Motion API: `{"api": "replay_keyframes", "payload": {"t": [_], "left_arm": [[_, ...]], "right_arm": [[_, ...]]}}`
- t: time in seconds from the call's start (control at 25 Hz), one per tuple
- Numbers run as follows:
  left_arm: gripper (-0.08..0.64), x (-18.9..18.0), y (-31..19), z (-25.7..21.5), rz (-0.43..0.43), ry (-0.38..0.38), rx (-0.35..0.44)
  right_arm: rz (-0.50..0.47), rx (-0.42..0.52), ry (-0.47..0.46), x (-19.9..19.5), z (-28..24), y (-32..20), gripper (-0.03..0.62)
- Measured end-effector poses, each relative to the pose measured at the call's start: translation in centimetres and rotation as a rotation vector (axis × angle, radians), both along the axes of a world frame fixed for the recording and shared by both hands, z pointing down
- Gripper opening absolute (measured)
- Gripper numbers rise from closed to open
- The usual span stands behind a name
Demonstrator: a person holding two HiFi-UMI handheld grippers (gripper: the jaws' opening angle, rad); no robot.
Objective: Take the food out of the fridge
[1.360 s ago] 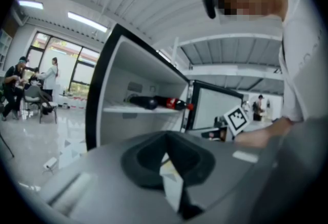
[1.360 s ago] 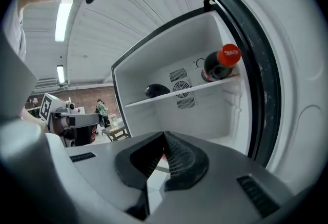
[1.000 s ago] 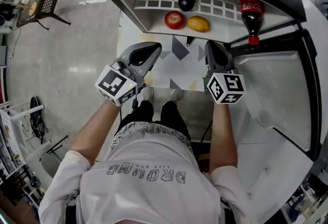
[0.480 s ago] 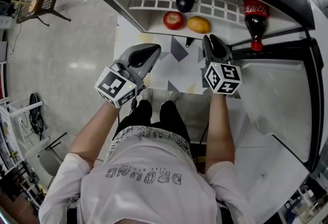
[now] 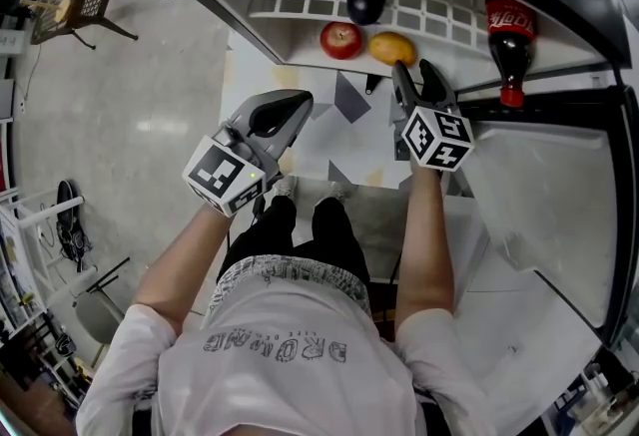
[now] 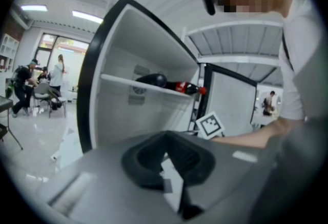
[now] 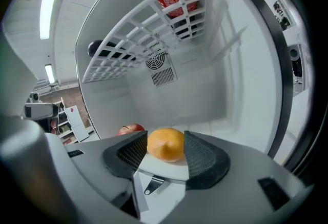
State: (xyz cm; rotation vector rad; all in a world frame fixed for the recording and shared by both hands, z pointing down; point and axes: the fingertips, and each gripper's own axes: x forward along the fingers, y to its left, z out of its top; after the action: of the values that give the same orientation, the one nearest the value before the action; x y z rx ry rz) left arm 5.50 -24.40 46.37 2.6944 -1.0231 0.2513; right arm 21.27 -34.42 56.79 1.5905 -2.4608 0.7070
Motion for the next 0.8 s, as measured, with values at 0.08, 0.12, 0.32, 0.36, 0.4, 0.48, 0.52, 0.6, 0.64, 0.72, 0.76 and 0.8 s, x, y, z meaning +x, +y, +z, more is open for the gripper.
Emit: {"api": "replay_keyframes", "payload": {"t": [0.08,0.12,0.32,0.36,0.4,0.48,0.52,0.6,0.64,0.72,0.76,0.8], "left_arm": [[0.008,-0.1,0.0,0.3,-0.003,-0.003,-0.001],[0.008,-0.1,0.0,0.4,-0.005,-0.002,-0.003],[0.008,0.1,-0.1,0.9,-0.004,-0.004,-0.005],[0.008,0.2,-0.2,0.9,-0.003,-0.003,-0.004],[0.008,0.2,-0.2,0.9,-0.002,-0.002,-0.003],[0.008,0.3,-0.3,1.0,0.0,0.002,-0.001],[0.008,0.3,-0.4,1.0,0.001,0.002,0.0],[0.008,0.2,-0.5,1.0,0.001,0.002,0.002],[0.008,0.2,-0.5,1.0,-0.001,0.002,0.001],[0.008,0.1,-0.5,1.0,-0.006,0.005,-0.002],[0.008,0.0,-0.4,1.0,-0.006,0.006,-0.003],[0.008,0.0,-0.4,1.0,-0.006,0.006,-0.004]], "right_arm": [[0.005,-0.01,-0.015,0.0,0.5,-0.4,0.214],[0.008,-0.015,-0.02,0.0,0.8,-0.6,0.22],[0.011,-0.03,-0.025,0.0,1.5,-1.6,0.239],[0.009,-0.036,-0.024,-0.1,1.6,-1.7,0.242],[0.006,-0.042,-0.023,-0.1,1.8,-1.8,0.244],[0.0,-0.054,-0.021,-0.2,2.1,-2.1,0.248],[-0.003,-0.058,-0.021,-0.2,2.2,-2.2,0.249],[-0.007,-0.064,-0.024,-0.4,2.3,-2.5,0.249],[-0.011,-0.067,-0.027,-0.6,2.4,-2.6,0.251],[-0.023,-0.078,-0.036,-0.9,2.6,-2.7,0.255],[-0.029,-0.083,-0.041,-1.1,2.6,-2.7,0.255],[-0.035,-0.088,-0.046,-1.2,2.7,-2.7,0.255]]}}
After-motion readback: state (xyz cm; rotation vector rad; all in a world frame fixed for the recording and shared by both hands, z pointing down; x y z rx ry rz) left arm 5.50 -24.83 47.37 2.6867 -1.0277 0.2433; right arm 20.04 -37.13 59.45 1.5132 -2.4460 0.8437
